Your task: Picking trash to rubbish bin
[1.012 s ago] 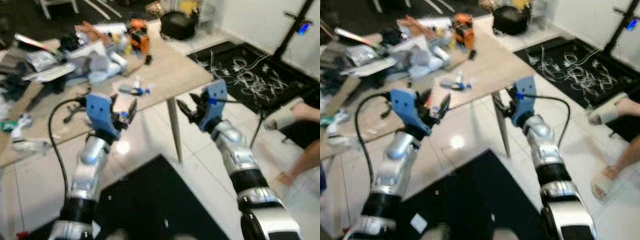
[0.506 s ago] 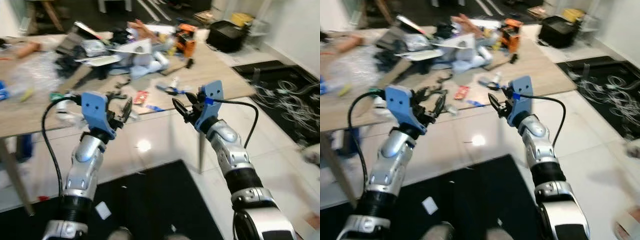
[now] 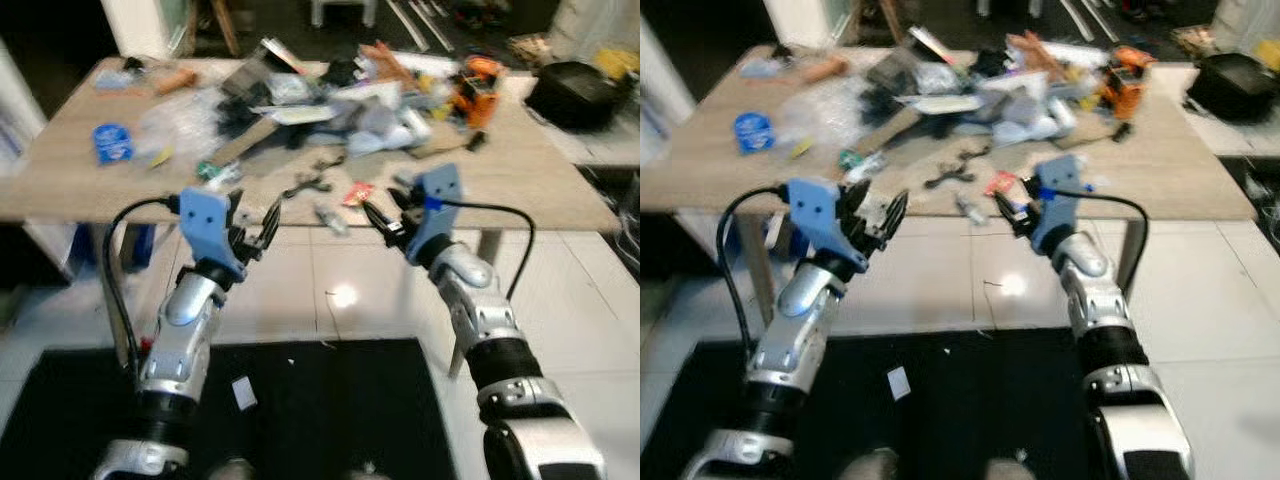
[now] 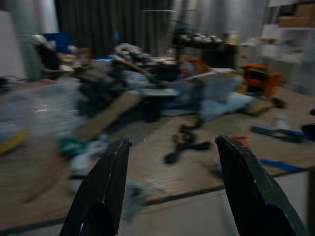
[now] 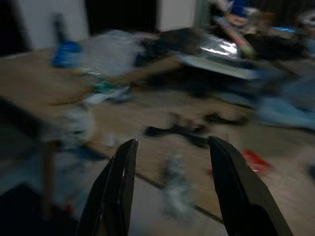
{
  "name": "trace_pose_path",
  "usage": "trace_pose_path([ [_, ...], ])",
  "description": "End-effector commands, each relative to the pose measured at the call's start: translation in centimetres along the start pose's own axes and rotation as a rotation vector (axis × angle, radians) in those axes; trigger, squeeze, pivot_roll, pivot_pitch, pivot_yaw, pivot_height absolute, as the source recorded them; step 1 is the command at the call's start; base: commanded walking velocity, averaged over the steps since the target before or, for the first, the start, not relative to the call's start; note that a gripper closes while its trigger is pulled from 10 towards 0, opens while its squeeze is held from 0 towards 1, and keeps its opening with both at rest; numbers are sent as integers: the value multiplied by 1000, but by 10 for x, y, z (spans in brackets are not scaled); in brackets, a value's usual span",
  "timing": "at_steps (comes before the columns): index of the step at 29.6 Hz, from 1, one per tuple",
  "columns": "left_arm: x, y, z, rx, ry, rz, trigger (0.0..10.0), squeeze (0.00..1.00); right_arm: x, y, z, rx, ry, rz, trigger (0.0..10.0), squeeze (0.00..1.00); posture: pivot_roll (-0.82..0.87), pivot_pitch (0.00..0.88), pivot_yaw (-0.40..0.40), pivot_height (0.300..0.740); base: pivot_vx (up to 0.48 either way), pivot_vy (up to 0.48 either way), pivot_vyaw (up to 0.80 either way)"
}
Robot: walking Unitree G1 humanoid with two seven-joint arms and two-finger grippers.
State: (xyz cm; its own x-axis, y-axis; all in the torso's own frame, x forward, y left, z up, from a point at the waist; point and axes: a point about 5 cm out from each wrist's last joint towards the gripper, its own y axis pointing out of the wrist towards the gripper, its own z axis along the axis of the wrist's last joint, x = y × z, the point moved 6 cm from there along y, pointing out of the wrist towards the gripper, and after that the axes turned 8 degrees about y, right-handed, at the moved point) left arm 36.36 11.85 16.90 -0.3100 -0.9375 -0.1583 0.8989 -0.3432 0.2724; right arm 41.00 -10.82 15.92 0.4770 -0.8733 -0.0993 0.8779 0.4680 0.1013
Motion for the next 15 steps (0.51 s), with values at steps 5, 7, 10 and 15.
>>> trace_pose_path([
  [5,6,0,-2,-8,-5,-20,10000,0,6,-4,-6,-22,7,-19,10000,0,-85,0,-53,740,0,0,800],
  [7,6,0,-2,-8,-5,-21,10000,0,6,-4,-6,-22,7,-19,10000,0,-85,0,-53,740,0,0,800],
  [10,6,0,-2,-9,-5,-21,10000,0,6,-5,-7,-22,7,-19,10000,0,-87,0,-54,740,0,0,800],
  [15,8,0,-3,-14,2,-36,10000,0,8,-5,-8,-24,14,-34,10000,0,-87,0,-54,740,0,0,720],
])
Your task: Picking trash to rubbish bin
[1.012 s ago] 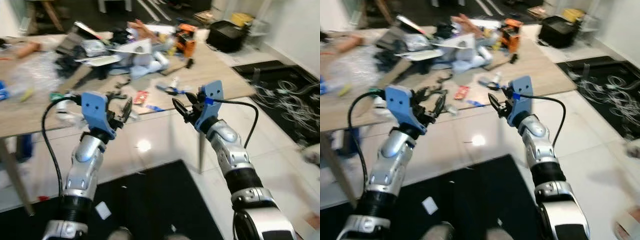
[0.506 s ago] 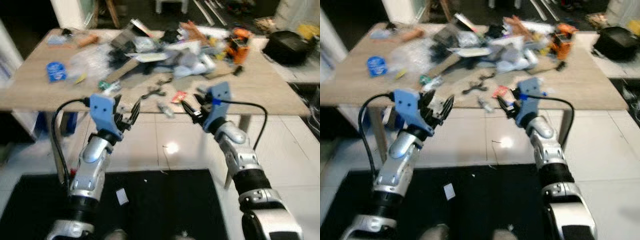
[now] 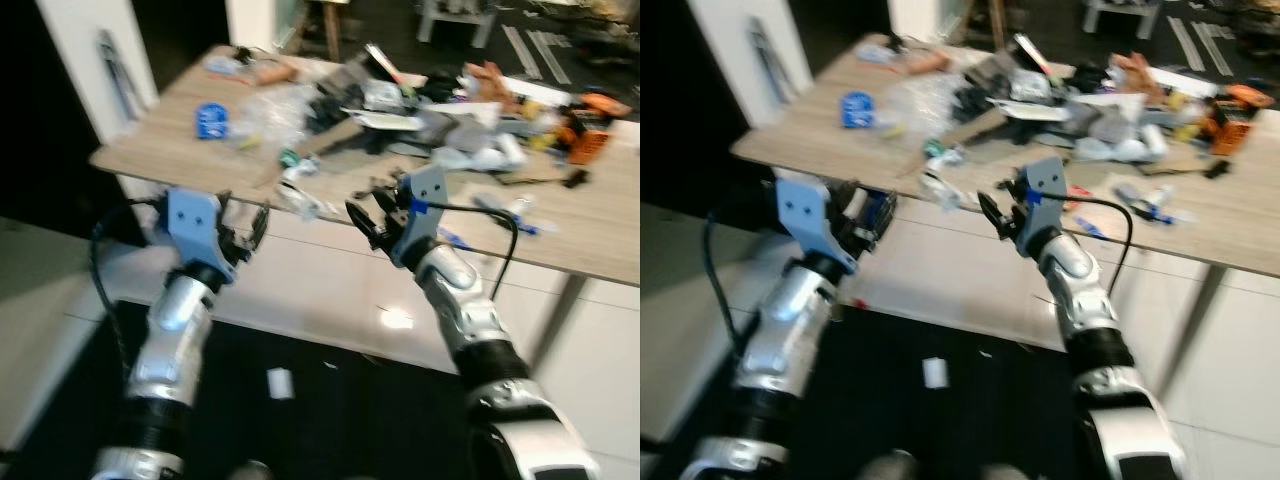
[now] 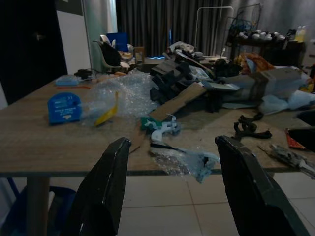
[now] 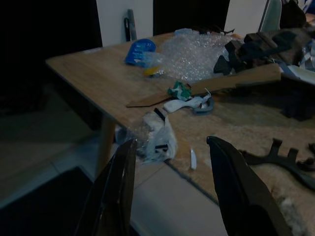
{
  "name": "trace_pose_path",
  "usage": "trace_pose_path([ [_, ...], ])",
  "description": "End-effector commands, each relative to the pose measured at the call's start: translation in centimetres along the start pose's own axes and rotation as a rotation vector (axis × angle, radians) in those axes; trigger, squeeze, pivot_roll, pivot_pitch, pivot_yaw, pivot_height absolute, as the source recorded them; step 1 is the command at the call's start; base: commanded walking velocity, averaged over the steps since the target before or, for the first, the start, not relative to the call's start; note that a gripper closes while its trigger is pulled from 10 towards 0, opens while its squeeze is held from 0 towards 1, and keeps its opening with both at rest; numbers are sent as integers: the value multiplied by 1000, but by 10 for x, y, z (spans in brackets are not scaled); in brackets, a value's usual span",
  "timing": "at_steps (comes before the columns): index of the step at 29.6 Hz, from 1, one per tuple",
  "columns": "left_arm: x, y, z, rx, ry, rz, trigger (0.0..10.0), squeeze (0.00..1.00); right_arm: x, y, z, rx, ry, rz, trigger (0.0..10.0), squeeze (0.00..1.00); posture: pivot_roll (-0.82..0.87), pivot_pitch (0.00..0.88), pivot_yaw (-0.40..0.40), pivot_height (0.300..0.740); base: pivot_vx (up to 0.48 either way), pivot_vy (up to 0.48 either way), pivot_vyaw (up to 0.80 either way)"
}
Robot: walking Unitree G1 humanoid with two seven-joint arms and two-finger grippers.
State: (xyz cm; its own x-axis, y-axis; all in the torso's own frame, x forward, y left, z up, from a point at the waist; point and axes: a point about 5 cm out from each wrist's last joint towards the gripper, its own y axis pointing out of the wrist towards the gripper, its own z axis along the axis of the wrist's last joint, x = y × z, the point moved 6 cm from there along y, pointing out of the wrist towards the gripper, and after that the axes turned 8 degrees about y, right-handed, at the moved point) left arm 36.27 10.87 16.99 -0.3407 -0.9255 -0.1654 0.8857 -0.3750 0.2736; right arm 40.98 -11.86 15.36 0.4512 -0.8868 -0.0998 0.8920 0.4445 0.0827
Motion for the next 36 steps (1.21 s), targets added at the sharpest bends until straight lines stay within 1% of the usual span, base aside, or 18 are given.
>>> trace_pose_path([
  [1,0,-2,-6,-26,6,-10,10000,0,-1,1,-4,-8,24,-12,10000,0,-87,0,-54,740,0,0,0],
  [4,1,-3,-7,-33,5,-17,10000,0,1,1,-4,-7,32,-20,10000,0,-87,0,-54,740,0,-170,0],
  [27,2,-3,-7,-32,-6,-25,10000,0,5,1,-6,-23,38,-51,10000,0,-86,0,-55,740,0,-465,0],
  [29,0,-3,-5,-21,-20,-13,10000,0,6,1,-6,-24,38,-53,10000,0,-86,0,-55,740,0,0,0],
  [36,-1,-3,-5,-16,-23,-4,10000,0,6,1,-6,-27,38,-55,10000,0,-86,0,-55,740,0,0,0],
])
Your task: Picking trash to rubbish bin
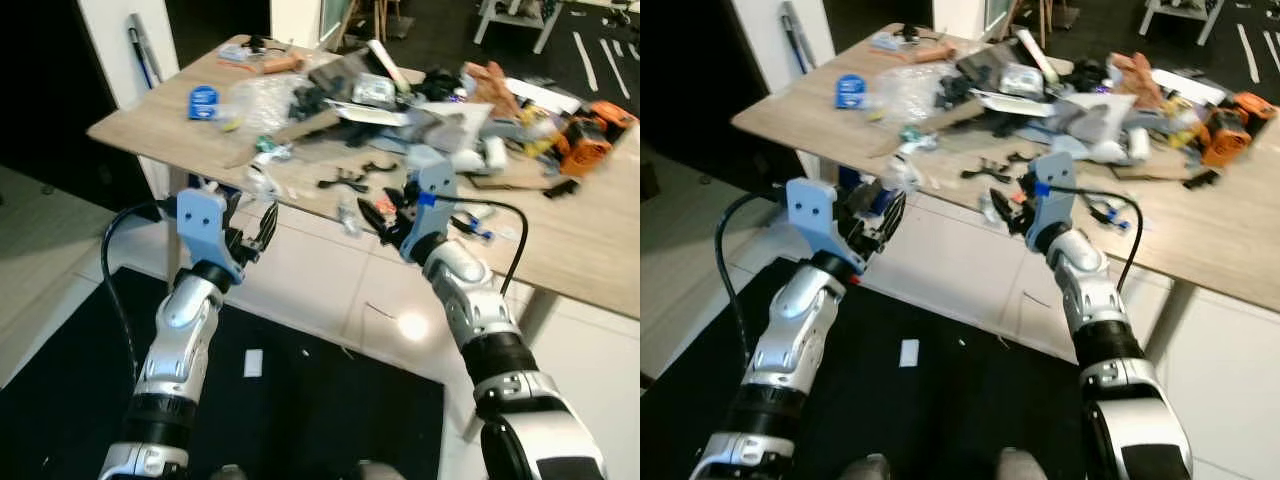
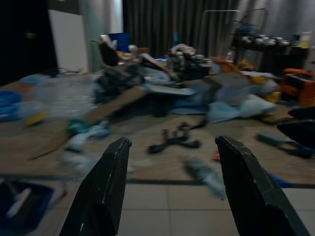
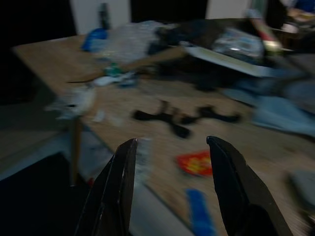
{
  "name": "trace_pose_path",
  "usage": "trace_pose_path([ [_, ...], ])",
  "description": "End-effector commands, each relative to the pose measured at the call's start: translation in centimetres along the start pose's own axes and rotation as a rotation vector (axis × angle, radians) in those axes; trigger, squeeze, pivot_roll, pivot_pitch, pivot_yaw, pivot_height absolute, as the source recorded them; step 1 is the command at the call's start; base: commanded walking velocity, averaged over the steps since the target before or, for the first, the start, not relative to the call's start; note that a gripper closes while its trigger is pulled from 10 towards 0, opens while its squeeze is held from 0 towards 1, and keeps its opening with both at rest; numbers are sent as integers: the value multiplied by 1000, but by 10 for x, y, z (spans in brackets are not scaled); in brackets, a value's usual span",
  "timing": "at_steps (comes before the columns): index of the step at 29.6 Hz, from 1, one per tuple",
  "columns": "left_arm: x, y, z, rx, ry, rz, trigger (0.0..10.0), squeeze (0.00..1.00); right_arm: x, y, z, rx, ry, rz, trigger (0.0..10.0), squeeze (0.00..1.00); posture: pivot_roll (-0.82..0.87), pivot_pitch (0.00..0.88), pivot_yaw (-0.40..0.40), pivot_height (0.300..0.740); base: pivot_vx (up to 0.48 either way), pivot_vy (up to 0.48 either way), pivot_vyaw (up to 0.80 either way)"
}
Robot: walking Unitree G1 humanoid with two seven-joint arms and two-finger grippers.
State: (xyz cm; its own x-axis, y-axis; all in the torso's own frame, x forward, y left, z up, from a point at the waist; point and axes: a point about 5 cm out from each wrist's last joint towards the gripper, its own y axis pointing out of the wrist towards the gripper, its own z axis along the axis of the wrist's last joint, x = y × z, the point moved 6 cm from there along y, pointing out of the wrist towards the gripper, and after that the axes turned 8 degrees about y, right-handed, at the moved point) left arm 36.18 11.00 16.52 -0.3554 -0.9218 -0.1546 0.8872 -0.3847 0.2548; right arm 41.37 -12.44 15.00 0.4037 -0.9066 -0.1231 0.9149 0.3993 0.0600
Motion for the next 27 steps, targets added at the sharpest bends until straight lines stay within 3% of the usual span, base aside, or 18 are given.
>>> trace_pose_path([
  [1,-1,-1,0,2,-9,7,10000,0,-1,1,-3,-11,18,-2,10000,0,-86,0,-55,740,0,0,0],
  [14,-1,-1,0,1,-11,3,10000,0,-1,1,-4,-17,17,-2,10000,0,-86,0,-55,740,0,0,0],
  [27,0,0,1,8,-11,-9,10000,0,-1,1,-4,-19,17,-2,10000,0,-88,0,-56,740,352,0,0],
])
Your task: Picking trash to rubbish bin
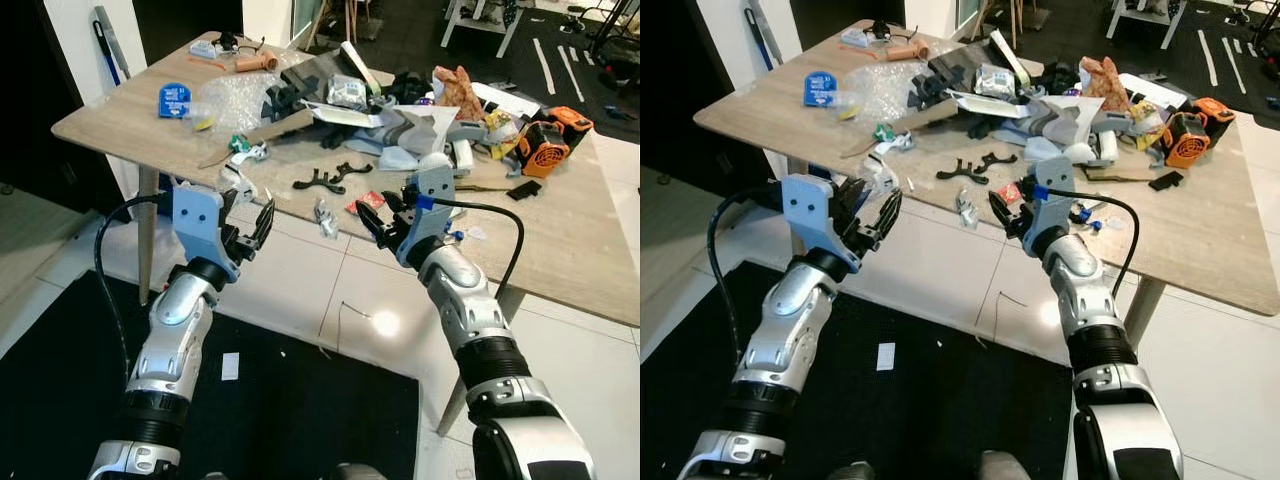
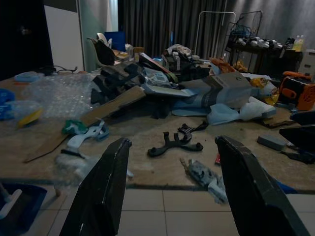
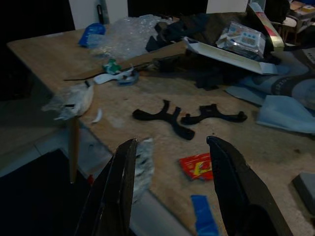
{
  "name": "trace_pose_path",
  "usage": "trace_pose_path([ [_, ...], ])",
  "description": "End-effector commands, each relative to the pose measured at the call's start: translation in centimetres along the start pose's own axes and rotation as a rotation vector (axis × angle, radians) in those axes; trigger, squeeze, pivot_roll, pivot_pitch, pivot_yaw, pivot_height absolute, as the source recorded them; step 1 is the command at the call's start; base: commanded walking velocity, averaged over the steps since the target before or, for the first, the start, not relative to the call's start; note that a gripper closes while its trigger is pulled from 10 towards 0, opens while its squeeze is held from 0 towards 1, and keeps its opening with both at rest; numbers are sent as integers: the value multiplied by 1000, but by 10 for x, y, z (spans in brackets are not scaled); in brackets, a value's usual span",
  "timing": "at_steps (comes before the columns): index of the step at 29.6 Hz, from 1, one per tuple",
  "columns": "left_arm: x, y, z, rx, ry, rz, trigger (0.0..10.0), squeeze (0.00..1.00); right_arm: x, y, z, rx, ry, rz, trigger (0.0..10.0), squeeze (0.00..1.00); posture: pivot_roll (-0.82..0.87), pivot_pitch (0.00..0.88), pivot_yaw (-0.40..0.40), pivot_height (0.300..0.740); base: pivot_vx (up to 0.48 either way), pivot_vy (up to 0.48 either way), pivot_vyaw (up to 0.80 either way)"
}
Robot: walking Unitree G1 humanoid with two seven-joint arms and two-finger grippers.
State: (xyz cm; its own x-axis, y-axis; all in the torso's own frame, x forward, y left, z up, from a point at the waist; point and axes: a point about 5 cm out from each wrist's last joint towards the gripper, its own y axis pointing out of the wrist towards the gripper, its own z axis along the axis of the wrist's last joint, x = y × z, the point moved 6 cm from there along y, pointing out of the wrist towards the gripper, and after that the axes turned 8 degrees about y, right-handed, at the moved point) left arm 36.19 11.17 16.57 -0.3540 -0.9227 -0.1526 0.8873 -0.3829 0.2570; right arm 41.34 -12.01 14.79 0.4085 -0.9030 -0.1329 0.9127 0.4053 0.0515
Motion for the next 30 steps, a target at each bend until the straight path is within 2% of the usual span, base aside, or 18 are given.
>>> trace_pose_path([
  [1,2,0,1,6,-10,-11,10000,0,2,0,-1,-9,7,-7,10000,0,-88,0,-56,740,386,0,0],
  [25,4,0,1,16,-10,-17,10000,0,4,0,-3,-21,-1,-18,10000,0,-89,0,-57,740,390,0,0],
  [30,3,-1,2,22,-19,-10,10000,0,9,-1,-4,-34,-10,-39,10000,0,-89,0,-57,740,0,0,0],
])
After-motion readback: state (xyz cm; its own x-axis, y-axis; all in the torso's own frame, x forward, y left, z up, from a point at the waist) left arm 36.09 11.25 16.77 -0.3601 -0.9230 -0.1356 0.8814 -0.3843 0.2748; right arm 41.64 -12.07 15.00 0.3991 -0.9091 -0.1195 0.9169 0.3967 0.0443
